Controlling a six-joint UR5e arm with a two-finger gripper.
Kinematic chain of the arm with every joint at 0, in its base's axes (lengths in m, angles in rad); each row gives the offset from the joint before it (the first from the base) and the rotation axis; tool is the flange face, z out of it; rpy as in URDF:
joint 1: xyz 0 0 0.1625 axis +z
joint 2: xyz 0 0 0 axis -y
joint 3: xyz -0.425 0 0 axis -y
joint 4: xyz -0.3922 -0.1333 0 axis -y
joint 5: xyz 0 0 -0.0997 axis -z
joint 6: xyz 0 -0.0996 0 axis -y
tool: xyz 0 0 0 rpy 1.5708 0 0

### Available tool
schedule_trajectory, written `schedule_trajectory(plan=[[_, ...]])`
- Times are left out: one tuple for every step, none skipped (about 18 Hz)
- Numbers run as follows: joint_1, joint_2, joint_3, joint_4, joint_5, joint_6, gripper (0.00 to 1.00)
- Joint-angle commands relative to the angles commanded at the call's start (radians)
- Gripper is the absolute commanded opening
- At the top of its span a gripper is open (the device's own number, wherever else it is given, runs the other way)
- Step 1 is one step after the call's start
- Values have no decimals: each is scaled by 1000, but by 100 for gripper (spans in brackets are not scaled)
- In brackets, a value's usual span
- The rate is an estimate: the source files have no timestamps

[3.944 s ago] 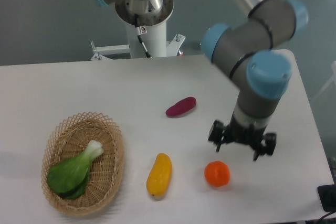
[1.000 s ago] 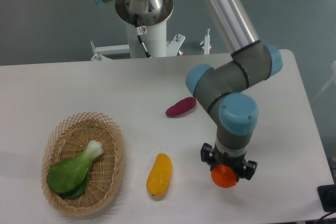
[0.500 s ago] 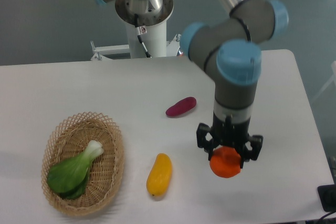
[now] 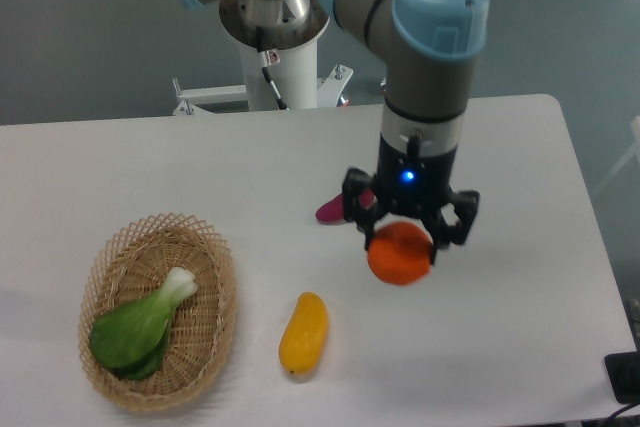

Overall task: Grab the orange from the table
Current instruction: 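Lift the grasped orange up off the table, then hold the orange raised above the table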

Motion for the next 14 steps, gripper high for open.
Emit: schedule_trajectory(plan=[[-3,0,0,-5,2,0,63],[-6,0,0,-5,2,-2,63],[-6,0,2,-5,3,0,63],[-6,0,0,-5,3,0,63],[-8,0,2,-5,8,2,63],[-9,0,3,-5,17,14,63],[-11,0,3,-5,24,24,63],[-14,-1,3,-3,31,28,63],[-15,-5,3,0,38,28,63],[-15,-6,3,3,46,28,63],[-15,-9,6,4,55,28,63],[-15,-9,8,4,57,29,63],[-15,-9,9,6,58,32,63],[-15,-12,9,8,61,37,63]])
